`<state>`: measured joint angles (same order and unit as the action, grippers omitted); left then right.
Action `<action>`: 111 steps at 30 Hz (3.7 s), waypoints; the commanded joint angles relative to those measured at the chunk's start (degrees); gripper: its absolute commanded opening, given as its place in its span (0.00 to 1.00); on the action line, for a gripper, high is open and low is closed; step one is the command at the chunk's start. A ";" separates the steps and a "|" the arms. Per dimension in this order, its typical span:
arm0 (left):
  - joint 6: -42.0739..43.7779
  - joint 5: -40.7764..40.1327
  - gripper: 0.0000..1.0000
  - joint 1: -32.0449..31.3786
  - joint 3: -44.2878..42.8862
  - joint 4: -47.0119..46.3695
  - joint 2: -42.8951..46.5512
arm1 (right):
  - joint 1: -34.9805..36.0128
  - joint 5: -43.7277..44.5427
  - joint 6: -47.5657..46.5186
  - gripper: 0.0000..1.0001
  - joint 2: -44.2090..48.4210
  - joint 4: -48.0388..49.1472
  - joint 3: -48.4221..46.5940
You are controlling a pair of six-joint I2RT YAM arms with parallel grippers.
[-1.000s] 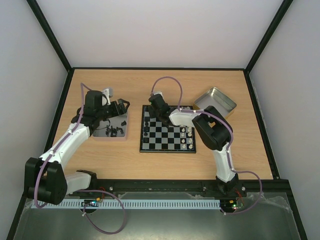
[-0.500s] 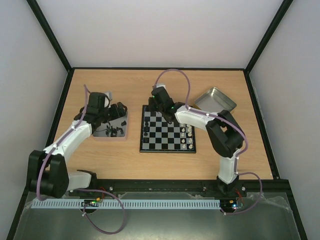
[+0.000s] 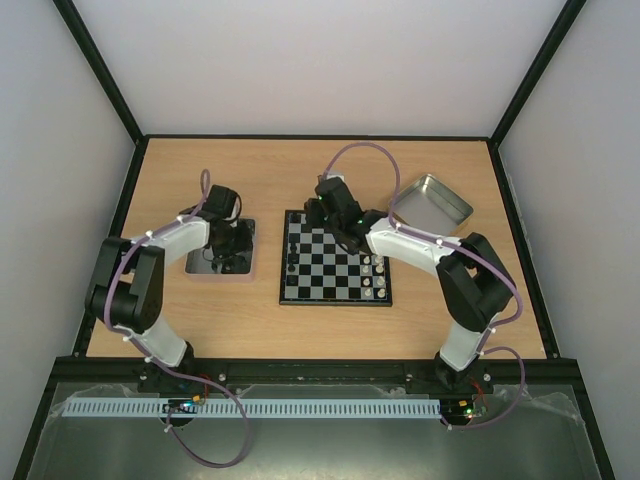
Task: Set up the chess pieces on the board
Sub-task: Pick up the chess piece from the storage box.
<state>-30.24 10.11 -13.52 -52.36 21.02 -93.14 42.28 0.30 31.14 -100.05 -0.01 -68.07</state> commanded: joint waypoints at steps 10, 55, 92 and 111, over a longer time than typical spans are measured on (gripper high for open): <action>5.56 -7.05 0.42 -1.52 -9.60 7.34 -9.91 | -0.19 -0.56 2.17 0.38 3.59 -2.63 3.50; 5.41 -16.09 0.22 -3.60 -11.30 14.10 -12.46 | -0.19 -2.49 4.91 0.35 4.71 -2.20 5.91; 8.91 -17.42 0.37 -2.77 -13.99 16.20 -14.86 | -0.18 -5.04 6.65 0.35 6.22 0.12 8.26; 6.93 -17.23 0.18 -2.76 -11.20 14.86 -12.24 | -0.18 -5.18 7.29 0.34 6.04 0.01 8.54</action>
<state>-22.33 -6.50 -16.49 -65.69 33.89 -105.65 42.28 -5.26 37.95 -95.55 -0.78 -60.16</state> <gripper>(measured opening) 0.204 0.341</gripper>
